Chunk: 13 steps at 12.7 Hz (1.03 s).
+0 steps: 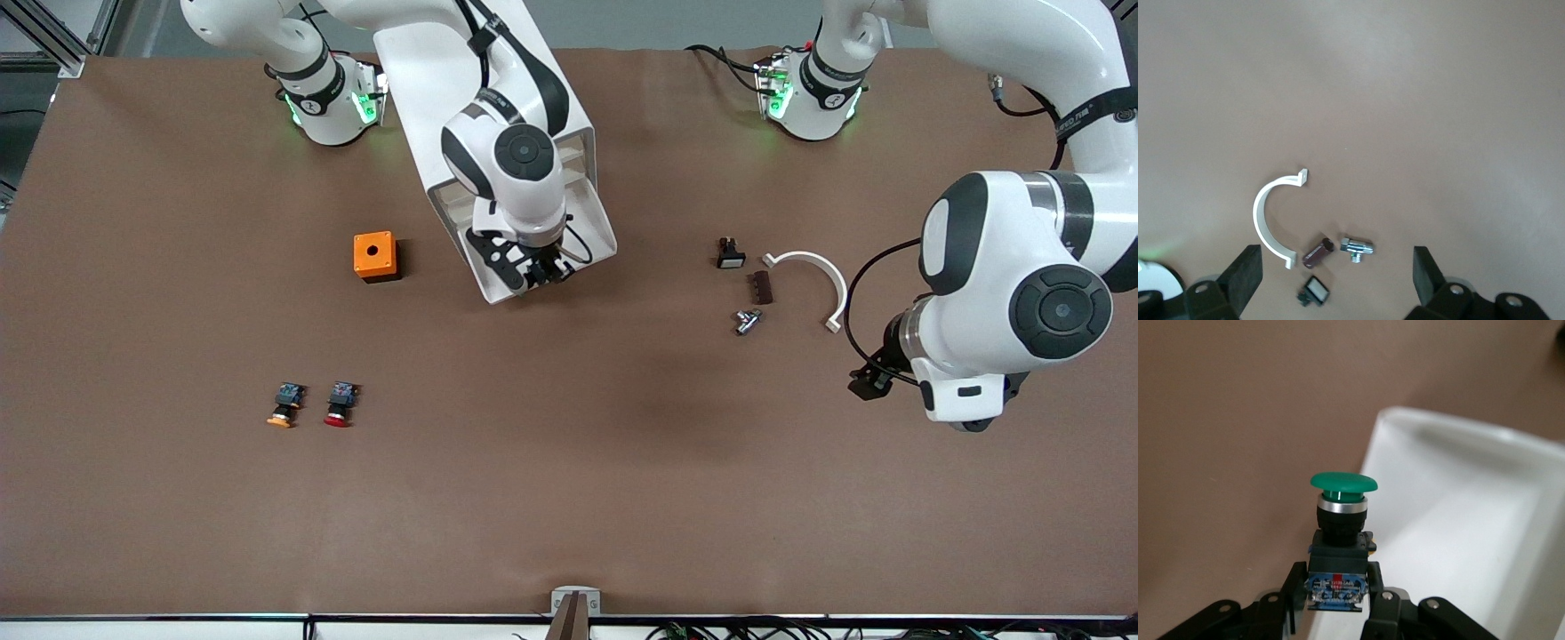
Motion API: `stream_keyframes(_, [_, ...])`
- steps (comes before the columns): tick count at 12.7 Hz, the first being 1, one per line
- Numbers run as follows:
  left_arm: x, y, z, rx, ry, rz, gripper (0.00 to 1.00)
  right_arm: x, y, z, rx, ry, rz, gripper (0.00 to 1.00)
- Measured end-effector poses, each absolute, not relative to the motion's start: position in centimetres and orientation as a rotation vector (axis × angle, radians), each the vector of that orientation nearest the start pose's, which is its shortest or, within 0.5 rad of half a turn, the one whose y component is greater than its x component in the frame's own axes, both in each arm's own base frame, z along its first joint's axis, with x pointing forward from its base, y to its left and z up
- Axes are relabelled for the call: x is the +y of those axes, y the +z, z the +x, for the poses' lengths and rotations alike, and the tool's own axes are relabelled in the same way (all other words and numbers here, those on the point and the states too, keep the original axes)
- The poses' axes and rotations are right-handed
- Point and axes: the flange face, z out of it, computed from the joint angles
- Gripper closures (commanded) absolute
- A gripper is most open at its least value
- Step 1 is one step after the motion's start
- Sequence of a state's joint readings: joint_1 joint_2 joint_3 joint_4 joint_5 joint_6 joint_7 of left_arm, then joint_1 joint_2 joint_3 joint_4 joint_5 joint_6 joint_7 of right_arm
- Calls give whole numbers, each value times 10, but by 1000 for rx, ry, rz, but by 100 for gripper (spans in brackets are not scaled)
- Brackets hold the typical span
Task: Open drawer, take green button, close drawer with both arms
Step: 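Lift the green button out with the right gripper while the left gripper returns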
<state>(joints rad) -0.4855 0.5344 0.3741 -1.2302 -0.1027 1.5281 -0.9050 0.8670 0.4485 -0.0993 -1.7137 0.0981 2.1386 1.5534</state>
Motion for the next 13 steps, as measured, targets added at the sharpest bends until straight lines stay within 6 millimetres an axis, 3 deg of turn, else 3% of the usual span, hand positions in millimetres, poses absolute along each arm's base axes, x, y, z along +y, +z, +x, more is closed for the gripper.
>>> stream_keyframes(2, [-155,460,666,-986,197,-2804,1,444,346,499,1106,55,-2918,99])
stream_keyframes(5, [-219,432,661,-838,203,-2899,1,412,349,526,817,44,-3002,100])
stream_keyframes(7, [-268,394,658,-779,222,-2978,1,386,349,546,625,39,-3046,100])
stream_keyframes(10, [-325,331,655,-734,228,-3075,1,338,343,572,374,57,-3096,100])
stream_keyframes(13, [-385,283,628,-640,300,-3130,1,294,333,595,192,71,-3117,99])
